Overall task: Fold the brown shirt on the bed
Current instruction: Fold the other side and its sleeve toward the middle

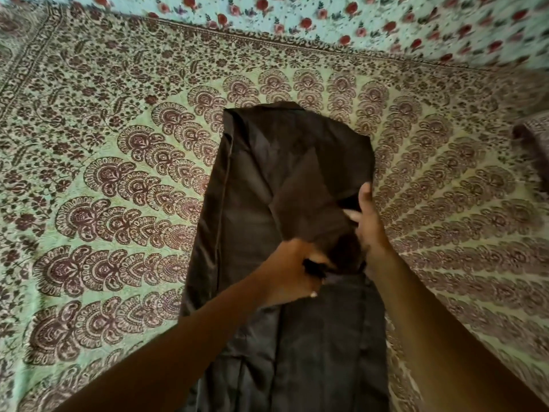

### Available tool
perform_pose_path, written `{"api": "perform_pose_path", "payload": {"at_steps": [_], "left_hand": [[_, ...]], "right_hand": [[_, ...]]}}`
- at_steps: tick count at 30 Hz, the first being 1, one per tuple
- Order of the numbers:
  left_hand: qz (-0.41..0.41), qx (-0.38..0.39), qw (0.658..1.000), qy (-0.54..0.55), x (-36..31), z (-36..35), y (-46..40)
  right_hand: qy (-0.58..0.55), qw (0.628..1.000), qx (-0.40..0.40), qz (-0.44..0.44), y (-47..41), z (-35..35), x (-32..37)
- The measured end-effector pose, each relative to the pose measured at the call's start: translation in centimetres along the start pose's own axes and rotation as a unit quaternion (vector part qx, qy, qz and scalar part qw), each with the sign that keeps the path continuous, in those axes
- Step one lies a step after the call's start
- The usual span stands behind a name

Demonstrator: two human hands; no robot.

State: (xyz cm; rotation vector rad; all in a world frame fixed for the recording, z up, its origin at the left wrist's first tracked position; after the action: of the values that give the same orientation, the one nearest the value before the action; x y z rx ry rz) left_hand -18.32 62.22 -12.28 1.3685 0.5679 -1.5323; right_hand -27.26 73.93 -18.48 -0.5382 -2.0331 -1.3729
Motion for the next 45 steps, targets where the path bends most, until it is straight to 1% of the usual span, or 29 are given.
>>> {"api": "perform_pose_path", "payload": {"at_steps": [1, 3, 4, 5, 7, 8, 10, 12, 14, 15, 16, 18, 21, 23, 26, 27, 31, 34, 38, 43, 45], "left_hand": [[0.022, 0.033, 0.999, -0.004, 0.7, -1.6, 0.2], [0.050, 0.081, 0.995, -0.015, 1.7, -4.2, 0.8], [0.055, 0.101, 0.993, -0.019, 2.0, -5.3, 1.2], [0.064, 0.120, 0.991, -0.019, 2.3, -6.4, 1.7], [0.078, 0.133, 0.988, -0.006, 3.0, -8.1, 2.8], [0.082, 0.126, 0.989, -0.013, 3.2, -8.7, 3.4], [0.096, 0.101, 0.988, -0.059, 3.8, -9.7, 4.7], [0.099, 0.056, 0.988, -0.105, 4.3, -10.5, 5.9], [0.121, 0.016, 0.983, -0.136, 4.6, -11.5, 6.9], [0.146, 0.000, 0.981, -0.131, 4.9, -12.0, 7.5], [0.165, -0.010, 0.981, -0.098, 5.3, -12.5, 7.8], [0.193, 0.003, 0.981, -0.017, 5.6, -14.2, 8.4], [0.241, 0.046, 0.969, 0.033, 6.2, -16.6, 9.6], [0.264, 0.066, 0.962, 0.031, 6.8, -17.7, 10.4], [0.321, 0.094, 0.942, 0.012, 7.4, -18.7, 11.5], [0.327, 0.092, 0.940, 0.013, 7.5, -18.8, 11.7], [0.327, 0.030, 0.944, 0.014, 7.6, -18.0, 12.2], [0.322, 0.034, 0.946, -0.008, 7.3, -18.0, 12.4], [0.331, 0.035, 0.943, 0.010, 7.4, -18.6, 12.7], [0.337, 0.049, 0.940, 0.016, 8.7, -19.5, 13.4], [0.358, 0.045, 0.932, 0.031, 8.9, -19.4, 13.7]], "right_hand": [[0.048, 0.999, -0.012, -0.018, 0.5, 1.0, -0.6], [0.163, 0.985, -0.046, -0.017, 2.0, 3.2, -1.3], [0.188, 0.981, -0.053, -0.014, 3.0, 3.9, -1.7], [0.187, 0.981, -0.052, -0.010, 4.0, 4.3, -2.2], [0.159, 0.986, -0.050, 0.001, 6.2, 4.8, -3.5], [0.159, 0.985, -0.061, 0.010, 7.0, 5.4, -4.2], [0.183, 0.980, -0.075, 0.030, 8.5, 6.7, -5.6], [0.212, 0.973, -0.079, 0.035, 9.8, 7.4, -7.0], [0.229, 0.968, -0.086, 0.046, 10.9, 8.5, -8.0], [0.236, 0.966, -0.085, 0.054, 11.3, 8.8, -8.3], [0.244, 0.965, -0.083, 0.058, 11.5, 9.0, -8.6], [0.259, 0.960, -0.094, 0.039, 11.9, 10.0, -9.5], [0.251, 0.964, -0.086, -0.009, 12.4, 10.7, -11.1], [0.273, 0.960, -0.057, -0.024, 12.7, 10.5, -11.8], [0.302, 0.952, -0.024, -0.036, 13.3, 10.1, -12.8], [0.304, 0.952, -0.022, -0.037, 13.5, 10.2, -13.2], [0.325, 0.945, -0.019, -0.021, 14.4, 10.1, -13.8], [0.327, 0.945, -0.015, -0.007, 14.8, 10.1, -14.2], [0.329, 0.944, -0.026, -0.008, 15.2, 10.2, -14.4], [0.372, 0.928, -0.011, 0.002, 15.1, 9.8, -15.1], [0.378, 0.926, -0.010, 0.005, 15.1, 9.8, -15.2]]}}
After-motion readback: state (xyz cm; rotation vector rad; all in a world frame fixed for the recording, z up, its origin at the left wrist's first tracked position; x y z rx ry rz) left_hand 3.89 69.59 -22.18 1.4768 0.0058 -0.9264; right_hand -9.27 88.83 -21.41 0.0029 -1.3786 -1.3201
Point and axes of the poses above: each hand's wrist, its own y-axis away from the middle knuckle, its own z-axis out of the back of the hand, x = y × z, the point moved 10 cm from there along -y, towards the middle knuckle, and after that the axes turned 13 degrees about x, right-handed, at the moved point
